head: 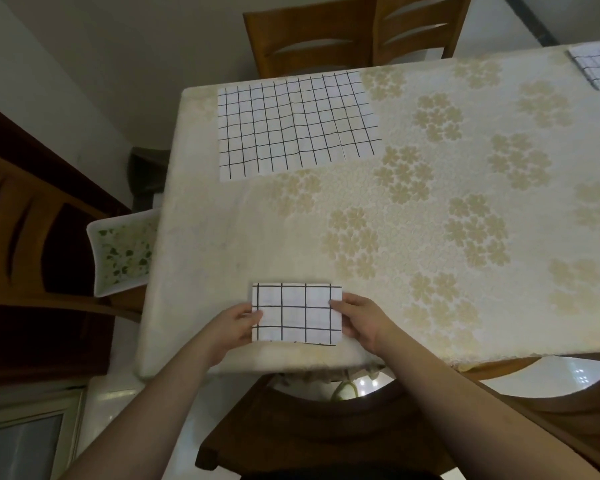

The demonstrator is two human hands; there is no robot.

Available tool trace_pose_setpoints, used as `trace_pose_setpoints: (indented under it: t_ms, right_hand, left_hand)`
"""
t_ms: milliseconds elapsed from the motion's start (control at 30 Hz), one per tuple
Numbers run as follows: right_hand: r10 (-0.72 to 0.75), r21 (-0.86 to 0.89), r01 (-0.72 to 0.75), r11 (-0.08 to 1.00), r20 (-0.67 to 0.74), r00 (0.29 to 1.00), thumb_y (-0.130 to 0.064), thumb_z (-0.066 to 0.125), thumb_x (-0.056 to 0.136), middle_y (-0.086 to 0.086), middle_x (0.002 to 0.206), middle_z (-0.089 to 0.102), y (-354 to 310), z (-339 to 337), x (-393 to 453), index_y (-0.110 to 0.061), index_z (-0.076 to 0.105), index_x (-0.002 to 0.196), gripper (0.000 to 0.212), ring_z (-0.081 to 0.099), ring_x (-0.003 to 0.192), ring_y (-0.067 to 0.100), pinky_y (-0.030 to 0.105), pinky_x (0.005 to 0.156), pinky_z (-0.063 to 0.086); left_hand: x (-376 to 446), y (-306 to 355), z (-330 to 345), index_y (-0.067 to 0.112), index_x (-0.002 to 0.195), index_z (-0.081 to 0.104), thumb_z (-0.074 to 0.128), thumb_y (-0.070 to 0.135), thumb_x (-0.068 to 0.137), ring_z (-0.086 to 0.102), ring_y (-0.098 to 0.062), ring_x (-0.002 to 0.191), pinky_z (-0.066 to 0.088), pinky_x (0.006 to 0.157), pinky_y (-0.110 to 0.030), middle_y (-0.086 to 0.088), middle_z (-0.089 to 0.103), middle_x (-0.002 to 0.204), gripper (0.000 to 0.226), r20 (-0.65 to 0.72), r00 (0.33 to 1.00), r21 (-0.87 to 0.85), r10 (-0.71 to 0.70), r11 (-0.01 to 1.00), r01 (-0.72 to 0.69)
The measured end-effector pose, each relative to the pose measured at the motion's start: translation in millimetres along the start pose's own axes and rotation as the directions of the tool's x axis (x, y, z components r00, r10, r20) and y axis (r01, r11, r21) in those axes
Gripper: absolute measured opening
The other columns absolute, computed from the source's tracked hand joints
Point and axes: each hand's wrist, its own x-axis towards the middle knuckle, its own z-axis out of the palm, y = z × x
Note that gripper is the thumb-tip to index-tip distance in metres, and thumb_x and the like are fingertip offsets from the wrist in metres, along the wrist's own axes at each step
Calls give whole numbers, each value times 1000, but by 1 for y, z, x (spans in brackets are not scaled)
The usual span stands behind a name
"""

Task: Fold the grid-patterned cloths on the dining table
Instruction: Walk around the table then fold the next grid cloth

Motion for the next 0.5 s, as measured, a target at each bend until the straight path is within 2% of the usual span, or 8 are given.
trace_pose_setpoints:
  t_ms: [100,200,367,433,500]
  right_hand:
    - [-15,-24,16,1000,20,1000,-15,65,91,19,107,72,1,0,-6,-13,70,107,17,67,88,28,31,75,52]
    - [3,-52,1,999,81,997,-12,64,91,9,109,73,2,1,-15,-17,64,116,25,72,94,23,31,75,59]
    - [-53,-201,53,978,6,999,-16,63,92,7,107,74,-2,5,-31,-11,68,115,23,71,96,21,35,87,57]
    - [-85,-206,89,975,29,996,-18,65,91,6,105,75,-11,7,-43,-13,70,112,21,72,94,18,29,82,58]
    - [-134,-194,138,971,33,990,-19,68,89,11,105,74,-20,9,-56,-13,71,109,21,72,90,17,24,75,57]
  left_hand:
    - [2,-4,8,11,118,61,53,27,99,71,-21,96,54,75,-27,-7,72,110,26,-41,999,-56,0,998,-2]
    - [0,-3,12,9,114,61,55,22,98,72,-24,90,55,68,-31,-13,71,110,22,-69,997,-44,30,998,-33]
    - [-21,10,4,8,114,63,59,17,96,71,-26,87,56,67,-32,-14,71,107,21,-127,986,-26,108,993,-112]
    - [-37,18,0,10,115,63,58,19,96,71,-26,90,56,70,-34,-10,72,105,22,-122,981,-25,154,987,-158]
    - [-54,24,-4,12,113,64,58,19,96,71,-25,90,57,71,-35,-9,73,103,19,-117,974,-48,196,978,-203]
